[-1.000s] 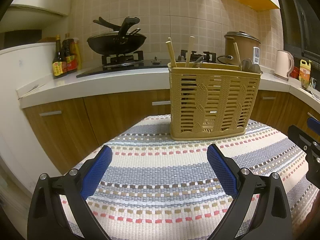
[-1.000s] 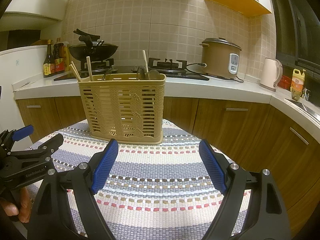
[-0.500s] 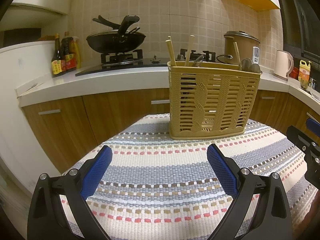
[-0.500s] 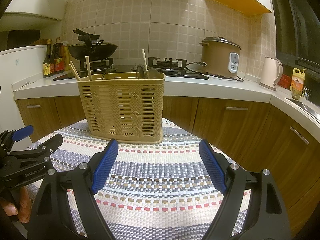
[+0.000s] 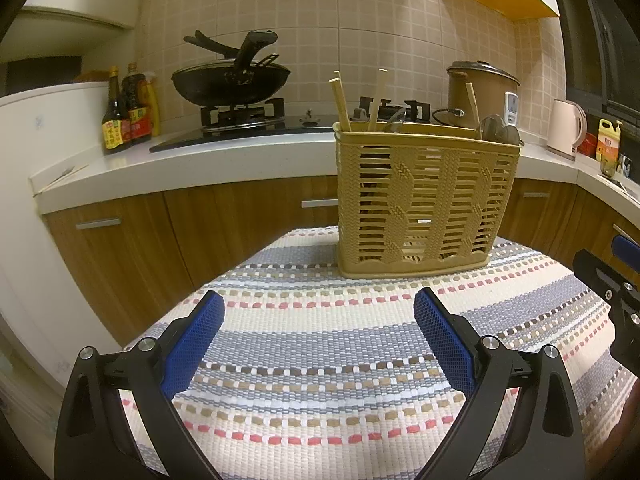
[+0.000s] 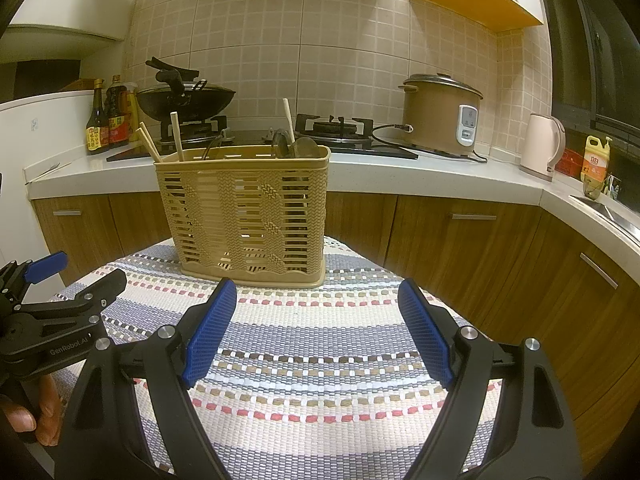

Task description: Organize utensils

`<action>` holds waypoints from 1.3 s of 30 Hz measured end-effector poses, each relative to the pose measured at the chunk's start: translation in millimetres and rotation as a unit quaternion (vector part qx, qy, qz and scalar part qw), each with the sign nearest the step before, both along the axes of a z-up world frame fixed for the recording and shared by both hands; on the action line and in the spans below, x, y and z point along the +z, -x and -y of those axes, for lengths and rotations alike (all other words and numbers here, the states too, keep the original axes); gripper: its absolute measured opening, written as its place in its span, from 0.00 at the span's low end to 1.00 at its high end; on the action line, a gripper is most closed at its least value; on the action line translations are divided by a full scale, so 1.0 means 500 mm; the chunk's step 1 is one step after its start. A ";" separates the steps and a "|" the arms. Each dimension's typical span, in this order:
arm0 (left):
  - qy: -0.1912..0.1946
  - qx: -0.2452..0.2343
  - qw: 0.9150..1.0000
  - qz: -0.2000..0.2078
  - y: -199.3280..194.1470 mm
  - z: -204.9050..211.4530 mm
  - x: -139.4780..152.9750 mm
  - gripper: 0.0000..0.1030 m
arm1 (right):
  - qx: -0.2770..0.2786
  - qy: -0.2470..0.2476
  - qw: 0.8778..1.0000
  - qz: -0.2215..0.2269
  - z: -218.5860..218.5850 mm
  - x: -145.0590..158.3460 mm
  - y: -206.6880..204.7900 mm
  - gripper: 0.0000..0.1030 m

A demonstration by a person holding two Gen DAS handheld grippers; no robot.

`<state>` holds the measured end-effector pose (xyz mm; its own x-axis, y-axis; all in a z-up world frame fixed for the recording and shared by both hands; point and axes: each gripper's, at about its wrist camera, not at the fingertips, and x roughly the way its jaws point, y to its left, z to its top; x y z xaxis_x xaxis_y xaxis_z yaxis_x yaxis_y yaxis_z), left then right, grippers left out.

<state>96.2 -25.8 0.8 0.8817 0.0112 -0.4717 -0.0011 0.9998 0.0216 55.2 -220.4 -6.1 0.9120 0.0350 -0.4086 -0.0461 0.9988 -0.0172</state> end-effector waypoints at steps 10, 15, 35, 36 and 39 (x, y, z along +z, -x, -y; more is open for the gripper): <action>-0.002 0.000 1.000 0.002 0.000 0.000 0.001 0.90 | 0.000 0.001 1.000 0.001 0.000 0.000 0.000 0.76; -0.004 0.004 1.000 0.002 0.000 0.000 0.001 0.90 | 0.000 0.000 1.000 0.000 0.000 0.000 0.000 0.76; -0.004 0.007 1.000 0.002 -0.003 -0.008 0.001 0.91 | 0.001 0.001 1.000 0.001 0.001 -0.001 -0.001 0.77; -0.004 0.007 1.000 0.002 -0.003 -0.008 0.002 0.91 | 0.001 0.001 1.000 0.001 0.001 -0.001 -0.001 0.77; -0.003 0.007 1.000 -0.004 -0.004 -0.008 0.004 0.93 | 0.000 0.002 1.000 0.000 0.001 -0.001 -0.001 0.77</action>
<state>98.2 -21.8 2.6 0.8778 0.0269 -0.4783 -0.0154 0.9995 0.0280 55.9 -220.8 -6.7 0.9124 0.0331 -0.4079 -0.0459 0.9987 -0.0218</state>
